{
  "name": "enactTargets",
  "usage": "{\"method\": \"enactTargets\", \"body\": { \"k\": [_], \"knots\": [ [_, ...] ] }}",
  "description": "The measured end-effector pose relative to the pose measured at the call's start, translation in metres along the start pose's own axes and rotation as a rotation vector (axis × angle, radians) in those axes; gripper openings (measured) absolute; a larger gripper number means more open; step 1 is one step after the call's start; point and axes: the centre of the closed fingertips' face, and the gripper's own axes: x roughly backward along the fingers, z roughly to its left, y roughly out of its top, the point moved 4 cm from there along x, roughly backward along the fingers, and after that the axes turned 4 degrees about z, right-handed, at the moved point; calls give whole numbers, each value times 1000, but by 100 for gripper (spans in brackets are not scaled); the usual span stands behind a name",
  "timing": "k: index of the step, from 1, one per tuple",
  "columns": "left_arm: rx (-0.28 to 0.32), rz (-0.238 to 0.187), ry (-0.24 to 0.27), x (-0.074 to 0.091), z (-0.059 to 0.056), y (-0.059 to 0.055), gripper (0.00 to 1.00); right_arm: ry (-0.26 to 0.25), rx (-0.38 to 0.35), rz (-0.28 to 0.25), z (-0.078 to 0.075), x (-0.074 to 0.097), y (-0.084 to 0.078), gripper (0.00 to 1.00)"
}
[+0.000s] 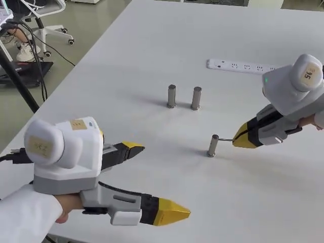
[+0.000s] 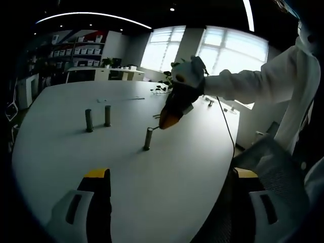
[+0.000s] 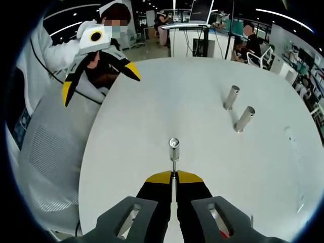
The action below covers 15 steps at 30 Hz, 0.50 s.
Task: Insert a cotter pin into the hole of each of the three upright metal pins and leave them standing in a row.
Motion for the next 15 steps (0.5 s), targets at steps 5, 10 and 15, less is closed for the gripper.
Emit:
{"method": "enactTargets", "body": {
  "k": [5,10,15],
  "knots": [
    [4,-7,7,-1,2,0,99,-5,-9,-5,-1,0,0,0],
    [-21,5,16,-9,8,1,96,-6,-15,-14,0,-1,1,0],
    [-85,27,36,-29,20,6,81,-9,-25,-23,-3,0,-3,0]
  ]
}}
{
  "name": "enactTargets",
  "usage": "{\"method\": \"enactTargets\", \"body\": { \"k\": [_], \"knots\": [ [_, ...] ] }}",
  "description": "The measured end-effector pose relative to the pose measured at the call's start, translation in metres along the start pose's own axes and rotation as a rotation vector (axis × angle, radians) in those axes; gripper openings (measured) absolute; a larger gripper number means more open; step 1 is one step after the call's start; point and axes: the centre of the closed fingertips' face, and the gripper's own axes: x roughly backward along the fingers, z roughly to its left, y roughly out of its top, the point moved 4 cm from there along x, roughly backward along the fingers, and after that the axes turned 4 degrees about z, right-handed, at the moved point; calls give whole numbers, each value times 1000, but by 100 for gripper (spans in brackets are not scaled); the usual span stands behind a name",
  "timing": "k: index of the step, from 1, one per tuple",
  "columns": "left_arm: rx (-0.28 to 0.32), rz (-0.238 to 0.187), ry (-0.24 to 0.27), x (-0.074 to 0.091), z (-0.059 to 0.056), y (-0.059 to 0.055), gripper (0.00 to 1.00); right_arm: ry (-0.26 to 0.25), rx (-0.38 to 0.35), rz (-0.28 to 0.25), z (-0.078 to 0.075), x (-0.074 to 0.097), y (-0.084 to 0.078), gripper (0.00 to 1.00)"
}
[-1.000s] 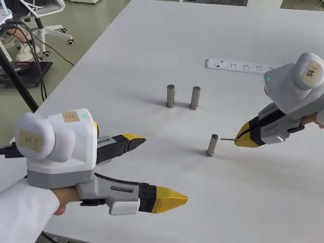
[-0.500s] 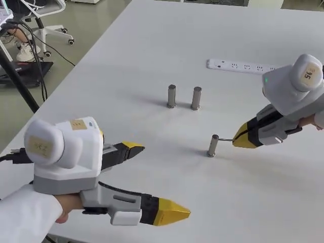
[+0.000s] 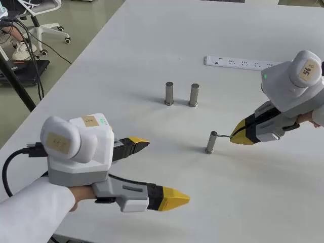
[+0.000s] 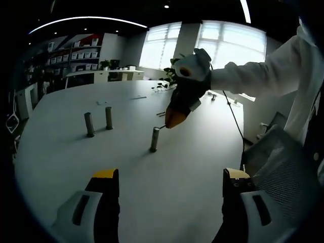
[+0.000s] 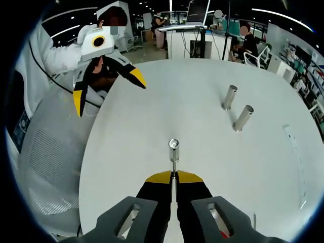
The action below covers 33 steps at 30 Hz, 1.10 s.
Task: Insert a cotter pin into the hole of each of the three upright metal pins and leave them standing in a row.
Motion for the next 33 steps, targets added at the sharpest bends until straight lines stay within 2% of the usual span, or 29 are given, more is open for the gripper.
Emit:
{"method": "enactTargets", "body": {
  "k": [6,8,14,18,23,29,33],
  "knots": [
    [-55,-11,20,-37,16,18,65,-5,-12,-7,0,0,-2,0],
    [-76,-3,25,-51,19,22,59,-3,-11,-3,0,-1,-3,0],
    [-97,22,17,-87,20,22,46,-4,-17,-5,1,-1,-4,0],
    [-100,49,32,-104,23,19,38,-5,-15,-8,1,-1,-3,0],
    [-131,62,35,-116,23,18,30,-1,-12,-10,3,-2,-3,0],
    [-159,50,60,-120,27,22,23,1,-12,-13,3,-3,-2,0],
    [-162,61,65,-121,30,21,18,1,-11,-14,3,-4,-2,0]
  ]
}}
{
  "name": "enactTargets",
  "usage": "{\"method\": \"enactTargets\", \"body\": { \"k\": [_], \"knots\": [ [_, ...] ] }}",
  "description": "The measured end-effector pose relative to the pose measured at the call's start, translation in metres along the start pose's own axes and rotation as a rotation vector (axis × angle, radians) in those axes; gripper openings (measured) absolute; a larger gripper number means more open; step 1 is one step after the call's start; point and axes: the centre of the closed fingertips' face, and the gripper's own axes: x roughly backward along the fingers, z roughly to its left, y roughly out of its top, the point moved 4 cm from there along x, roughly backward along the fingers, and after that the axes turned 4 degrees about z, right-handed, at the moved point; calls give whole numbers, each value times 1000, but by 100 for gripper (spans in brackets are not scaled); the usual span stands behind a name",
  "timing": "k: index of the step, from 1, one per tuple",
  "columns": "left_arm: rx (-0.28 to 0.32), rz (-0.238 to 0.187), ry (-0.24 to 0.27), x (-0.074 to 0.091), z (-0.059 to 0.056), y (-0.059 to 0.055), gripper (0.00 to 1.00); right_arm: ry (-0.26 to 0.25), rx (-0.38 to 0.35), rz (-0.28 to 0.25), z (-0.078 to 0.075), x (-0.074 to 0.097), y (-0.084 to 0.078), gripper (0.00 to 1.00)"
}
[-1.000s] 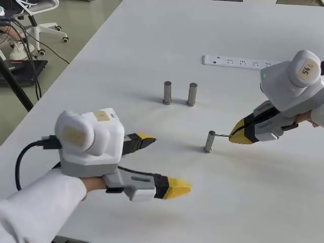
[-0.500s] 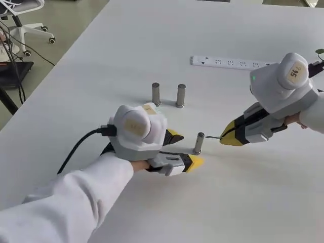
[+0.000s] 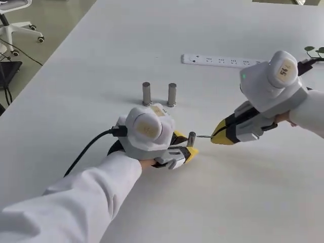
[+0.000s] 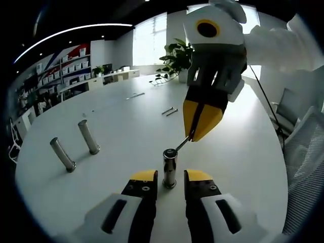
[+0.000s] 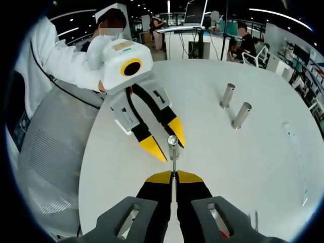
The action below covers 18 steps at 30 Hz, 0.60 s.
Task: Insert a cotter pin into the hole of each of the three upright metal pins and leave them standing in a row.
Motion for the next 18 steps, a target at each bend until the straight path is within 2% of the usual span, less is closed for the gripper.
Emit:
{"method": "enactTargets", "body": {
  "k": [6,10,18],
  "knots": [
    [-13,-1,4,0,2,0,8,1,4,-4,-1,-2,2,0],
    [-33,19,1,-2,1,-5,7,2,7,-5,0,-3,2,0],
    [-62,15,-4,-2,1,-5,7,6,14,0,1,-4,2,0]
  ]
}}
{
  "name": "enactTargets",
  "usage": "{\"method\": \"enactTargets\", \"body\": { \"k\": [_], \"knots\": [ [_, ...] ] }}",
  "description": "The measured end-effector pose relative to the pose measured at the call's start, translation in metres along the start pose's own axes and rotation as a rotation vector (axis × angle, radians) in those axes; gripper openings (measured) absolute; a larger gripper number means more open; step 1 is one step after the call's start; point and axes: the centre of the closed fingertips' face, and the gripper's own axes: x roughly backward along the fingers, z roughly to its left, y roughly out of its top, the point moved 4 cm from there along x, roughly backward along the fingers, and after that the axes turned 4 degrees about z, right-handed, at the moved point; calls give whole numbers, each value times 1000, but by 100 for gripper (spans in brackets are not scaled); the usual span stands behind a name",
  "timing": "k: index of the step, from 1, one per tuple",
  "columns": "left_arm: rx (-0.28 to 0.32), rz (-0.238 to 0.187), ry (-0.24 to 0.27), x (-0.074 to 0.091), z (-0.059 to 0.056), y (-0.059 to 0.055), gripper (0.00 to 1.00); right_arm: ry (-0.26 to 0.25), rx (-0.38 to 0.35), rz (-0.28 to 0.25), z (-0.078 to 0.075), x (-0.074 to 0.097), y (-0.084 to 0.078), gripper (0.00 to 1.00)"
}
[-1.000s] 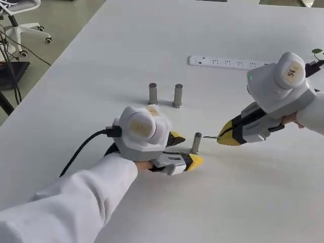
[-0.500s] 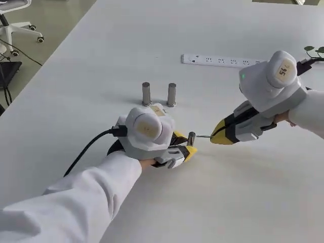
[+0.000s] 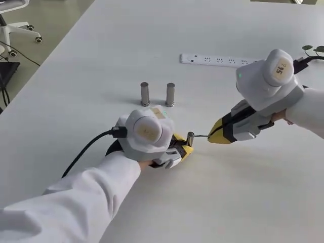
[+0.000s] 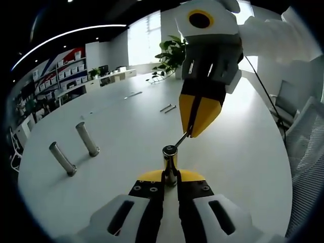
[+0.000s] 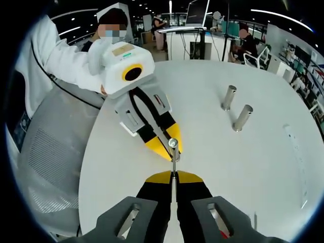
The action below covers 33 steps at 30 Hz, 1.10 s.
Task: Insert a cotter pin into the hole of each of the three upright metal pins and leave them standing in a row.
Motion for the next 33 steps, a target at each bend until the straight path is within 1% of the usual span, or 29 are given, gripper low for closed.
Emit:
{"method": "enactTargets", "body": {
  "k": [6,12,13,15,20,23,25,33],
  "knots": [
    [-22,-2,-12,0,0,0,7,-1,8,3,0,-1,0,0],
    [-32,0,-21,-1,1,1,7,0,14,11,-1,-3,-1,0],
    [-34,0,-24,-1,1,1,7,0,21,1,0,-3,1,0],
    [-34,3,-27,-2,1,1,7,0,23,-3,2,-3,4,0],
    [-33,7,-33,-3,0,2,7,-4,32,7,0,-7,8,0],
    [-27,7,-33,-3,1,2,7,-1,23,5,-1,-9,10,0],
    [-33,7,-31,-3,0,3,7,0,14,6,-1,-11,10,0],
    [-30,4,-25,-3,-1,3,7,-4,46,23,0,-15,15,0]
  ]
}}
